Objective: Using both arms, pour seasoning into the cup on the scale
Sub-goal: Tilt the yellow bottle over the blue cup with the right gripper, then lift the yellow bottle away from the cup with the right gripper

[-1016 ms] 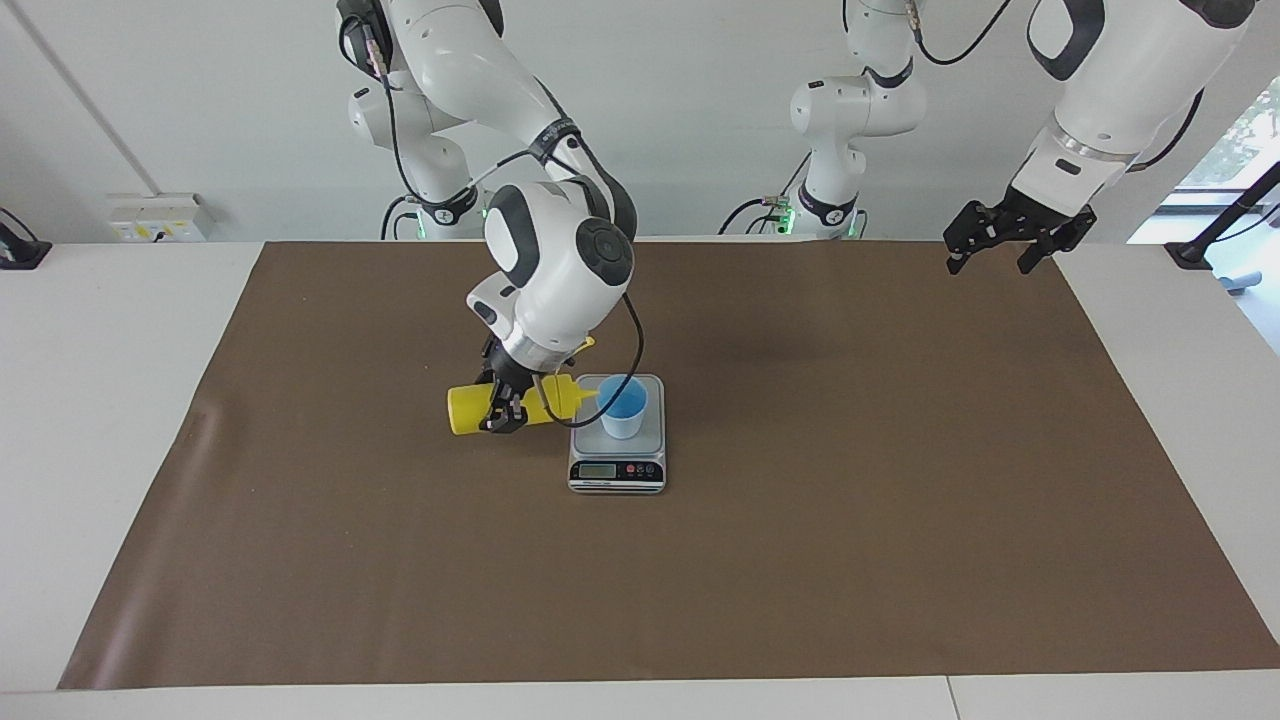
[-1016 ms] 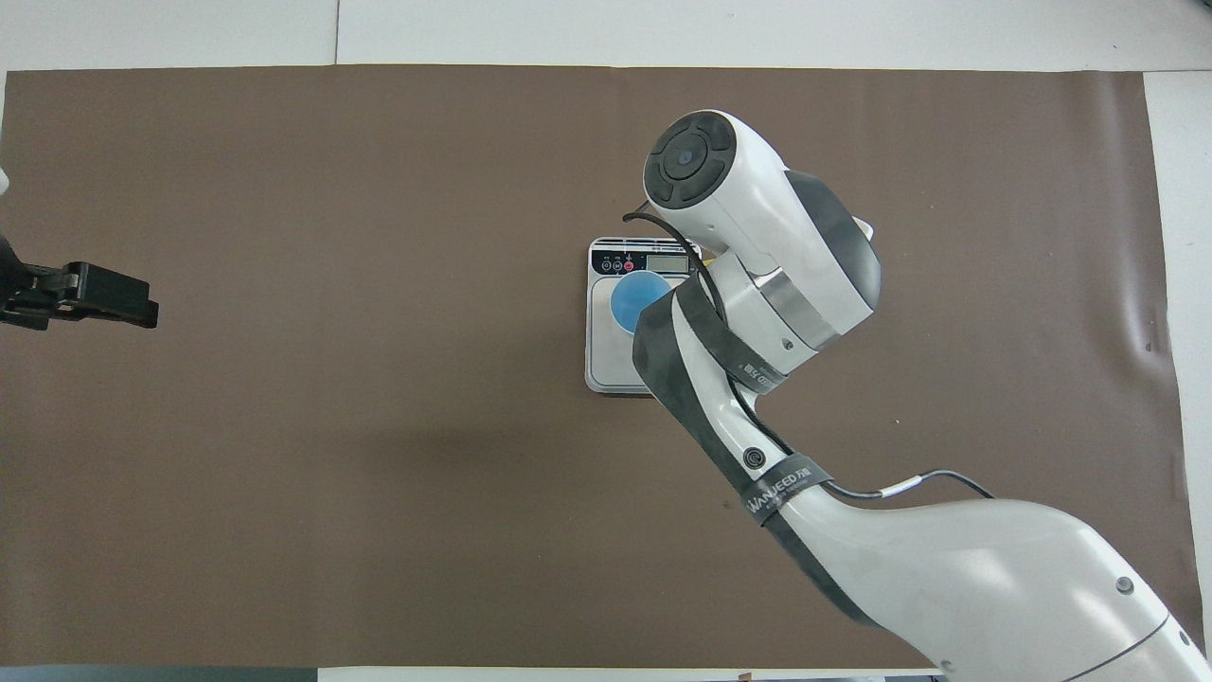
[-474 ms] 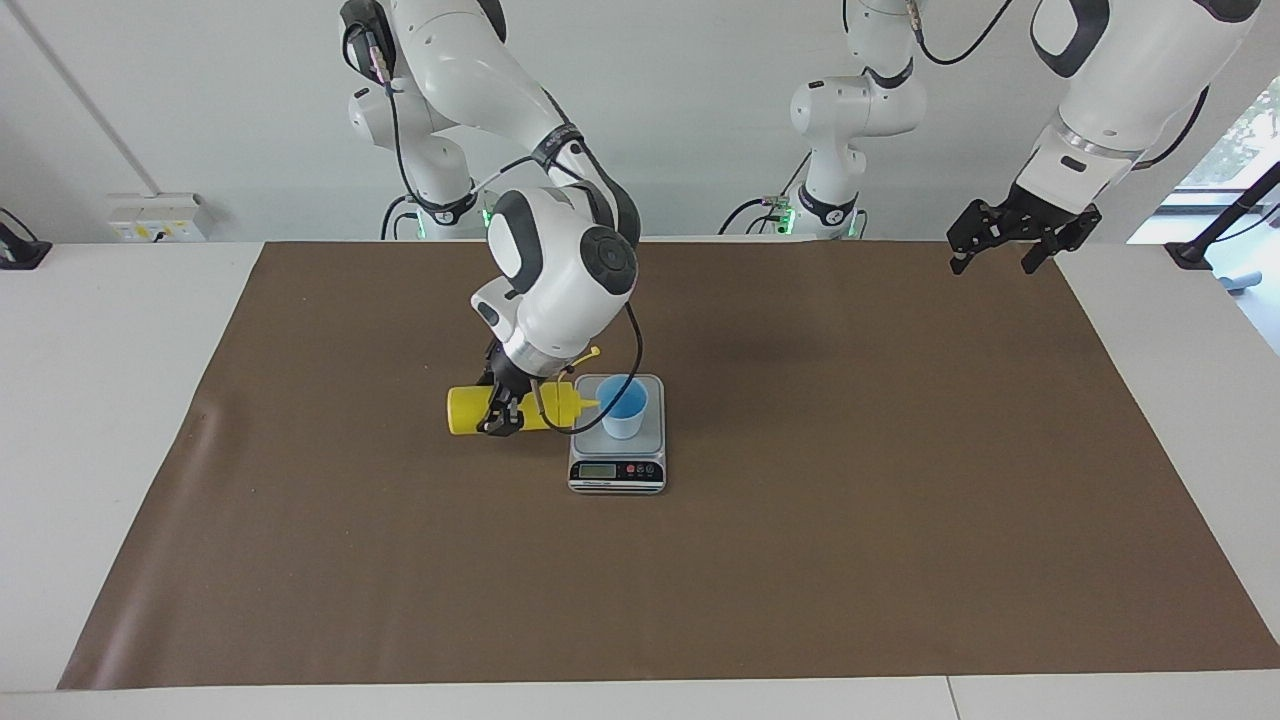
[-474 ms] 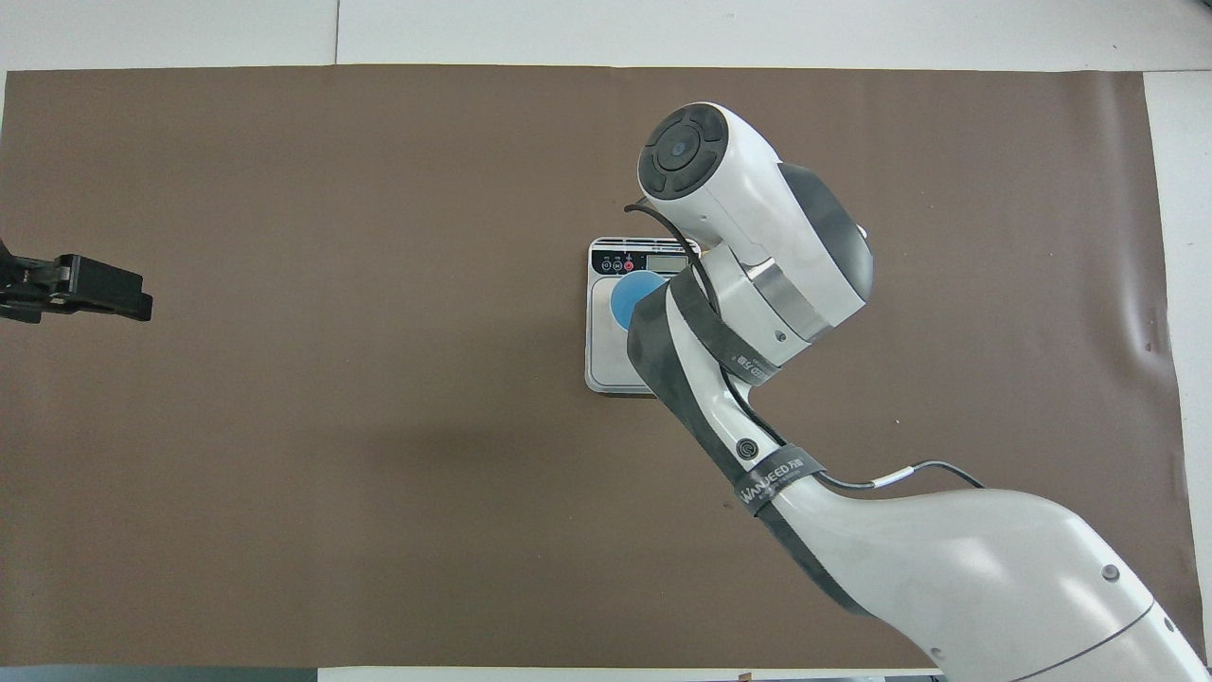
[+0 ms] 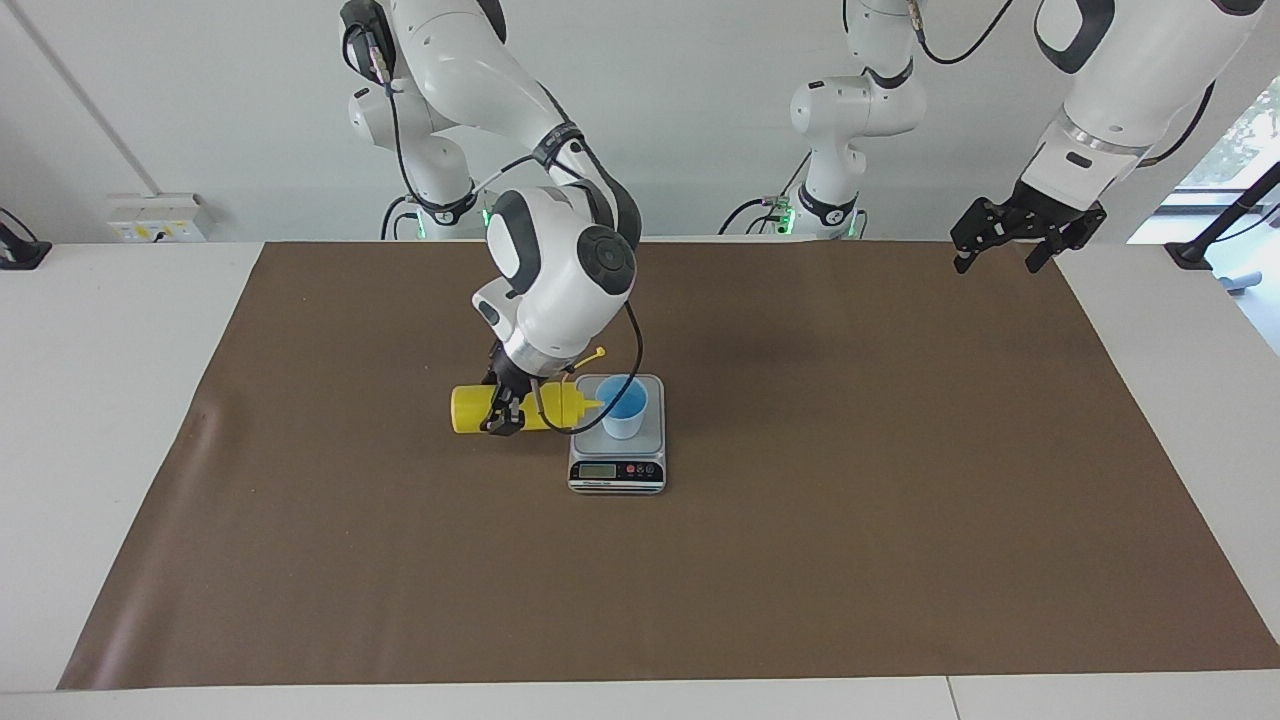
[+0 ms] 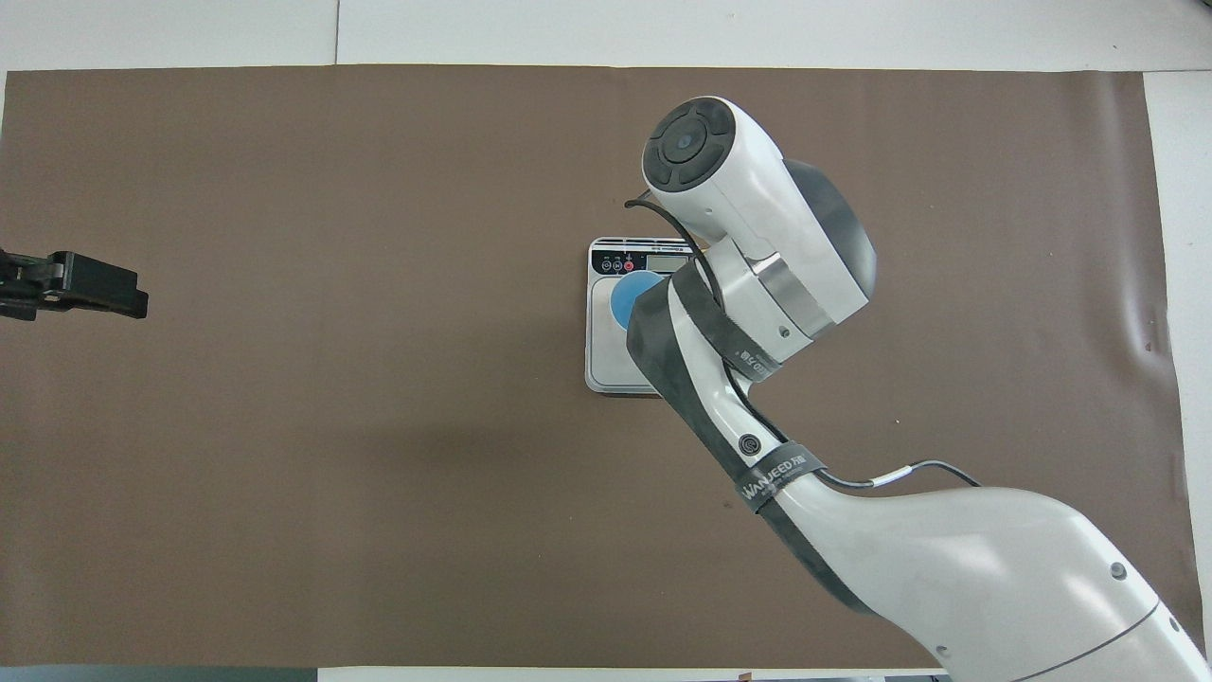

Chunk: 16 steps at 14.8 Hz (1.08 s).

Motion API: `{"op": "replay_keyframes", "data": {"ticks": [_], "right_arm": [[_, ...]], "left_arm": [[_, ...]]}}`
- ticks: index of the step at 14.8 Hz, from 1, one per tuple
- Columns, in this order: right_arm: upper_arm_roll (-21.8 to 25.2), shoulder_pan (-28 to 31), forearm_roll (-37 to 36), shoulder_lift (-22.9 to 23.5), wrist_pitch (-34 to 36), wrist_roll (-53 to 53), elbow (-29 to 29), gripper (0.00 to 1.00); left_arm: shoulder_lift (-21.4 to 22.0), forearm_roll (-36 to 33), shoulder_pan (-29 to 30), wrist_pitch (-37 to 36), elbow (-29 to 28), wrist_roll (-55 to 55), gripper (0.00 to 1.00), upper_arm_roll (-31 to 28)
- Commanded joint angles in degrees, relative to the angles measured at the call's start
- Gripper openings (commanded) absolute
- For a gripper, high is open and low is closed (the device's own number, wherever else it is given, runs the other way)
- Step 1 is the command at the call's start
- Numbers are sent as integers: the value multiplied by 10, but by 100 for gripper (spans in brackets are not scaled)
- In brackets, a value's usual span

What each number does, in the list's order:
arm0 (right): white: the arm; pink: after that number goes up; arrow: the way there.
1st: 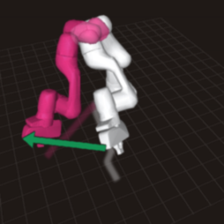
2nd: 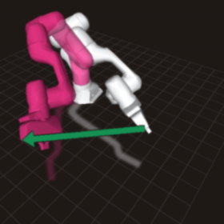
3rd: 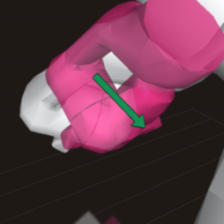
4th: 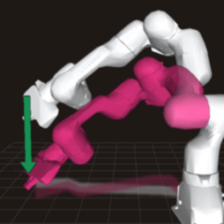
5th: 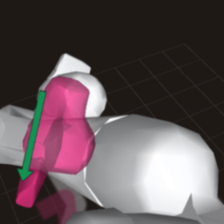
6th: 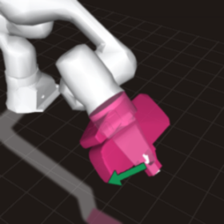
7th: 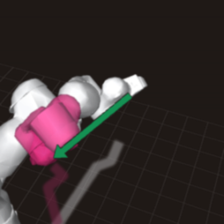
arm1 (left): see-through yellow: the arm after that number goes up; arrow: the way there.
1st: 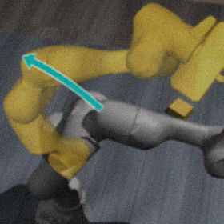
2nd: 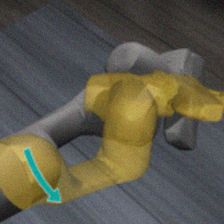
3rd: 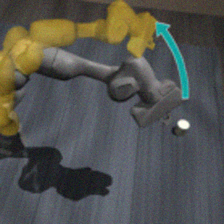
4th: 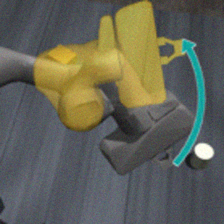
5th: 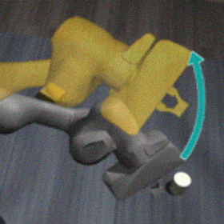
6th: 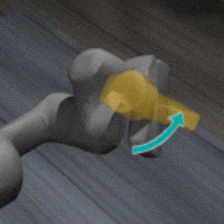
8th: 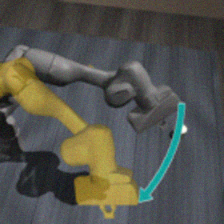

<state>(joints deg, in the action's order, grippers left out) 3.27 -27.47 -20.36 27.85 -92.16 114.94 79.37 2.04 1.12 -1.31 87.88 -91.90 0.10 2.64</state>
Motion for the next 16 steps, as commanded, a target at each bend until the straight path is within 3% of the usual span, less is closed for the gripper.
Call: {"op": "replay_keyframes", "data": {"ticks": [1, 3, 8, 11, 16], "right_arm": [[-7, 74, 99, -41, 9, -29, -10, 0], [-5, 115, 169, -67, 8, -74, -8, 0], [-4, 309, 432, -100, 23, -245, 17, 0], [-3, 411, 574, -151, 5, -386, 133, 0], [-3, 501, 731, -201, -56, -557, 326, 0]], "left_arm": [[-1, -6, 4, -10, 2, -6, 100, 3], [-1, -6, 4, -10, 2, -6, 100, 3], [-1, -6, 4, -9, 2, -6, 100, 3], [-1, -6, 4, -9, 2, -5, 100, 3], [-1, -6, 4, -9, 2, -6, 100, 3]]}}
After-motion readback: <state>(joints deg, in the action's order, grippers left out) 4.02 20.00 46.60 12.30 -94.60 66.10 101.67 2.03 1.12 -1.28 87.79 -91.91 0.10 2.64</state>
